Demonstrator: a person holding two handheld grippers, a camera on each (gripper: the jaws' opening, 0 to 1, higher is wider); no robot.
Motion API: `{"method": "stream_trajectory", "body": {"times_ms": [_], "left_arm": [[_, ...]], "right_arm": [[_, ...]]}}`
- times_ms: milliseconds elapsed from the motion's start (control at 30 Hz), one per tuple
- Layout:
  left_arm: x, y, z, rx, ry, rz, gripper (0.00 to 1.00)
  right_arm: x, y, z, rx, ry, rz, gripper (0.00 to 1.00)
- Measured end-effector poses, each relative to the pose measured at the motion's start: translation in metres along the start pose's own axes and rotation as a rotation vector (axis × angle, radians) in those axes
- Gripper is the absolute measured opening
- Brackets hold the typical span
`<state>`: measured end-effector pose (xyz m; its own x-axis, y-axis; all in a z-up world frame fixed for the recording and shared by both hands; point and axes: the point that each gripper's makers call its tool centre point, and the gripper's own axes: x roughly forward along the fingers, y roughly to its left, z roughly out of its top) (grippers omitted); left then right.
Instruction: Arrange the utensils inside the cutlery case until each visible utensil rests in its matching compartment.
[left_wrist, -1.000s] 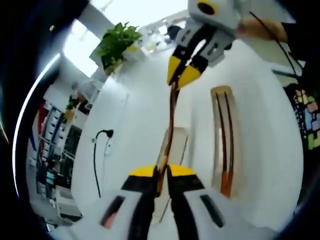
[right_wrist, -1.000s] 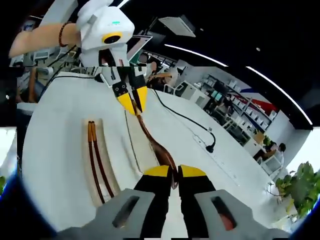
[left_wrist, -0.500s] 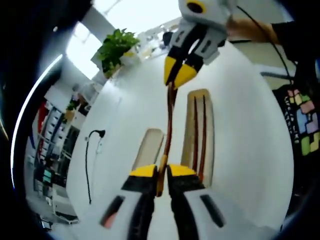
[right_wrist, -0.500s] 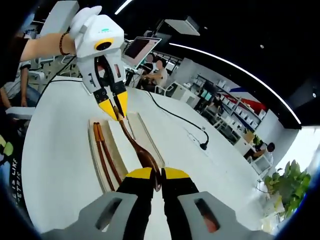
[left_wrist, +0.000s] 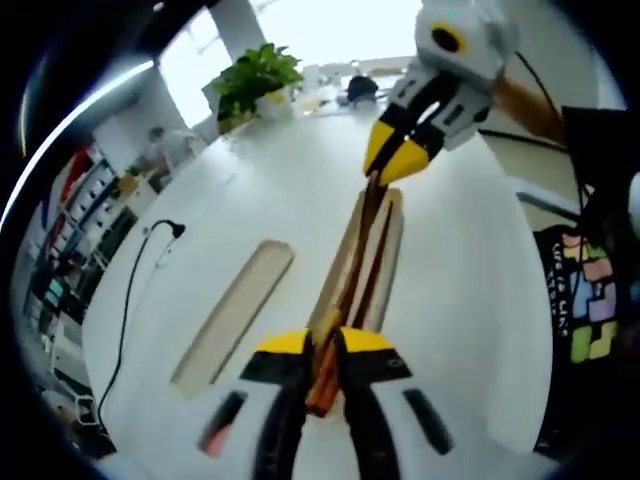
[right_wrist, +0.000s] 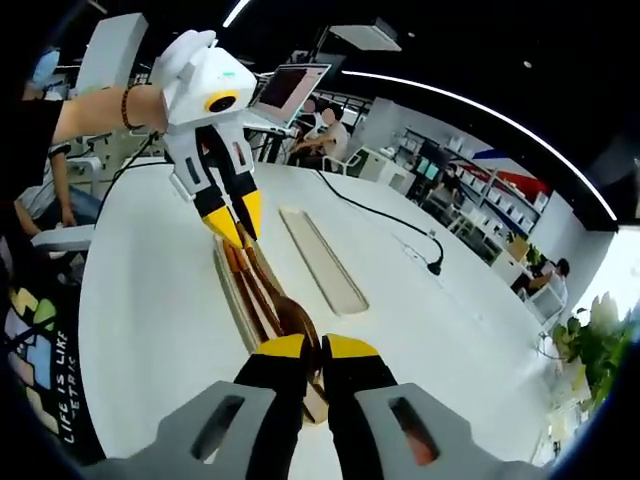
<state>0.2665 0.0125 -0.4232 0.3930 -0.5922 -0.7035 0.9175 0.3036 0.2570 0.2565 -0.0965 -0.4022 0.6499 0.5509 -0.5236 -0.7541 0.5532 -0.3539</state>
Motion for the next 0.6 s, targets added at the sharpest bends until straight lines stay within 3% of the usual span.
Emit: {"method": "stream_trajectory", "body": {"times_ms": [367,467,600], "left_arm": [[0.013,-0.011,-0.010,0.002,0.018,-0.034,0.05],[0.014,-0.008,-0.011,-0.027,0.001,-0.038,0.04],[0.014,-0.007,-0.013,-0.042,-0.003,-0.037,0.04]], "right_arm": [[-0.002,-0.009,-0.014,0.004,0.045,-0.012,0.03],[-0.001,-0.008,-0.013,0.037,0.034,0.014,0.03],[0.002,-0.004,-0.015,-0.004,0.048,0.047,0.03]]}}
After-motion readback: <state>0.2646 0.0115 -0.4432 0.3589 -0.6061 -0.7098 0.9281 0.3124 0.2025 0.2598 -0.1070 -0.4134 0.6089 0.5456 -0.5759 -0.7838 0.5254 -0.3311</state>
